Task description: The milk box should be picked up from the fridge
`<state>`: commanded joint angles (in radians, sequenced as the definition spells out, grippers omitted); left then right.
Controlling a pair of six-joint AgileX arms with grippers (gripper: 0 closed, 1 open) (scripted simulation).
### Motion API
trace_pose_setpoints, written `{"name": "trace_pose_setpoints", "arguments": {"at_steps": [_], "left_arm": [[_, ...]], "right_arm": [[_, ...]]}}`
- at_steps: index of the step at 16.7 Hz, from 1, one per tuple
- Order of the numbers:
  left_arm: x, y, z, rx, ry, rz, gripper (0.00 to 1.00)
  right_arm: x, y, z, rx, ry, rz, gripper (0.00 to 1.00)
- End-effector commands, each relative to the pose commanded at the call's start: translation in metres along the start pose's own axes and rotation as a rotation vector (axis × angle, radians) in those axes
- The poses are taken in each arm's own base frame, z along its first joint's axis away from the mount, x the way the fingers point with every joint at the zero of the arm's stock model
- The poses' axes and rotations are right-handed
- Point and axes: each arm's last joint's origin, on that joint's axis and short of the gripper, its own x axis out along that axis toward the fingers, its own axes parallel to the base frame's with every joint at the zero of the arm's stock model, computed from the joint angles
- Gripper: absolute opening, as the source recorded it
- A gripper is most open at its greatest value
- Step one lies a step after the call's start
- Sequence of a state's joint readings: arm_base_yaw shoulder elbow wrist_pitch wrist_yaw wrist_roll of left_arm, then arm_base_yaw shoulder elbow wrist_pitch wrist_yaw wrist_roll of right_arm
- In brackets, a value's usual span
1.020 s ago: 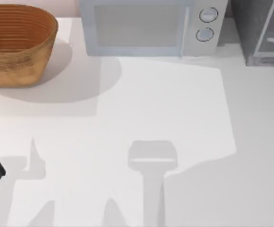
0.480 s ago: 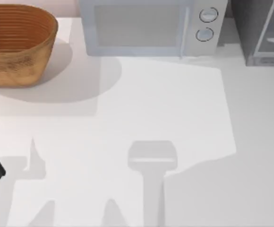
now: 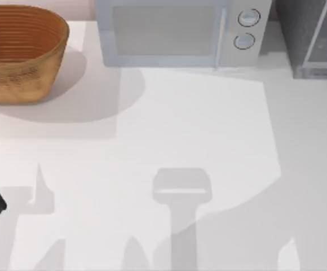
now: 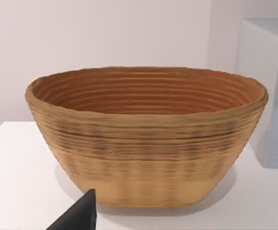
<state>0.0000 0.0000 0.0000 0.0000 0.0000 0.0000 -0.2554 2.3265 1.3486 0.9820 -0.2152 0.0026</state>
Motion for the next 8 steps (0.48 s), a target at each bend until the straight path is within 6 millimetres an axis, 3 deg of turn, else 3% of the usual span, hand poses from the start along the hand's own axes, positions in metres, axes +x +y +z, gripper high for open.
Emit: {"name": "trace_pose_setpoints", "arguments": {"at_steps": [5,8], "left_arm": [[0.000,0.000,0.000,0.000,0.000,0.000,1.00],[0.000,0.000,0.000,0.000,0.000,0.000,1.00]], "right_arm": [[-0.003,-0.001,0.001,-0.001,-0.006,-0.003,0.00],[-0.024,-0.006,0.005,-0.008,-0.017,-0.015,0.00]]}}
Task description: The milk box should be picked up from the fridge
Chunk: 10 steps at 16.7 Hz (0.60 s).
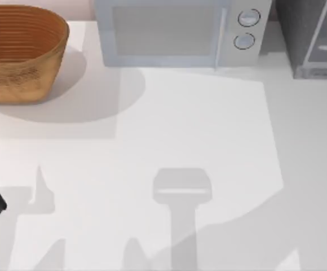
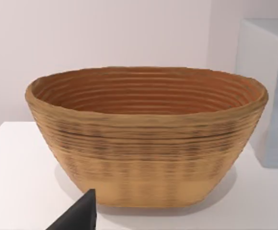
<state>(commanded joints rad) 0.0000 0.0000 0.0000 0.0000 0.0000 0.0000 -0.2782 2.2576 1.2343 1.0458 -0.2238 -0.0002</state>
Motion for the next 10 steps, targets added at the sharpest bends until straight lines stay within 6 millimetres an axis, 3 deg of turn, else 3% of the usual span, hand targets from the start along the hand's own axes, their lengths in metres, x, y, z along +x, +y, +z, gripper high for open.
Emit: {"name": "trace_pose_setpoints", "arguments": {"at_steps": [6,10], "left_arm": [[0.000,0.000,0.000,0.000,0.000,0.000,1.00],[0.000,0.000,0.000,0.000,0.000,0.000,1.00]], "right_arm": [[-0.066,0.003,-0.007,0.012,0.030,0.011,0.00],[-0.077,0.004,-0.005,0.010,0.018,0.015,0.00]]}}
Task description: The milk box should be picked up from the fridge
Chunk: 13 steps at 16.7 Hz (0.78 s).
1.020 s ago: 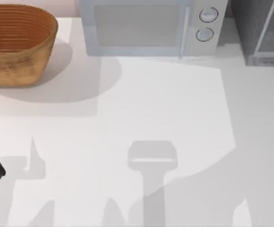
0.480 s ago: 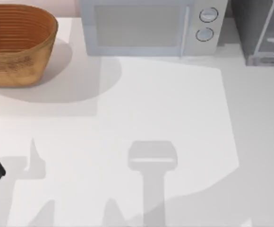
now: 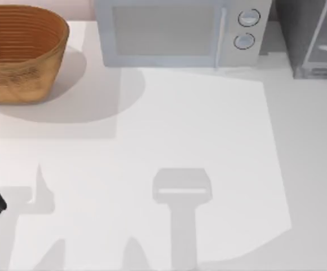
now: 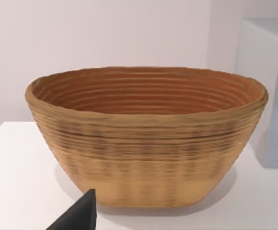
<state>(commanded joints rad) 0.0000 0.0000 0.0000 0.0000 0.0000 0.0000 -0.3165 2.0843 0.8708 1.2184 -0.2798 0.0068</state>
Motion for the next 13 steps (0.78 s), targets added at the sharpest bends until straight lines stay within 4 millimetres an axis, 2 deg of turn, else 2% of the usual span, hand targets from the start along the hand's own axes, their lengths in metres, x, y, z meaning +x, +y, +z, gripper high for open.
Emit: {"name": "trace_pose_setpoints", "arguments": {"at_steps": [3,6,10,13], "left_arm": [[0.000,0.000,0.000,0.000,0.000,0.000,1.00],[0.000,0.000,0.000,0.000,0.000,0.000,1.00],[0.000,0.000,0.000,0.000,0.000,0.000,1.00],[0.000,0.000,0.000,0.000,0.000,0.000,1.00]], "right_arm": [[0.001,0.002,-0.002,0.003,0.006,0.005,0.00],[-0.003,0.007,0.013,-0.005,-0.007,0.007,0.00],[-0.028,0.025,0.061,-0.021,-0.032,0.006,0.00],[-0.069,0.046,0.100,-0.026,-0.044,0.003,0.00]]}}
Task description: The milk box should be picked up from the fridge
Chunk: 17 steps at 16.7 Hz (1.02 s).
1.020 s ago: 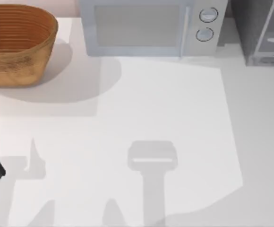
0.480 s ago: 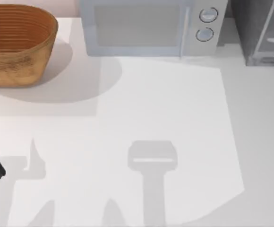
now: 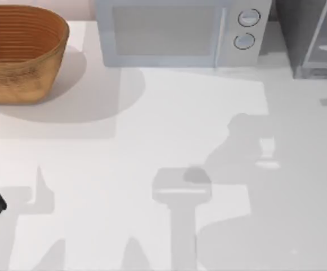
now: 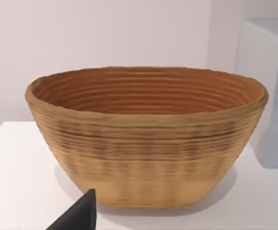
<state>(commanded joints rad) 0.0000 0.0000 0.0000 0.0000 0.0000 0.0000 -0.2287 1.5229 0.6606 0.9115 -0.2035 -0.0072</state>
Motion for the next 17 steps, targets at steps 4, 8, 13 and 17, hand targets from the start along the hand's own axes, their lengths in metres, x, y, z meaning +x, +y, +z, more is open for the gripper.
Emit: {"name": "trace_pose_setpoints", "arguments": {"at_steps": [4,8,13,17], "left_arm": [[0.000,0.000,0.000,0.000,0.000,0.000,1.00],[0.000,0.000,0.000,0.000,0.000,0.000,1.00],[0.000,0.000,0.000,0.000,0.000,0.000,1.00],[0.000,0.000,0.000,0.000,0.000,0.000,1.00]], "right_arm": [[-0.083,0.029,0.035,0.005,-0.024,-0.002,0.00],[-0.159,0.048,0.019,0.020,-0.024,-0.002,0.00],[-0.199,0.059,-0.029,0.034,0.022,0.005,0.00],[-0.206,0.062,-0.048,0.034,0.043,0.009,0.00]]}}
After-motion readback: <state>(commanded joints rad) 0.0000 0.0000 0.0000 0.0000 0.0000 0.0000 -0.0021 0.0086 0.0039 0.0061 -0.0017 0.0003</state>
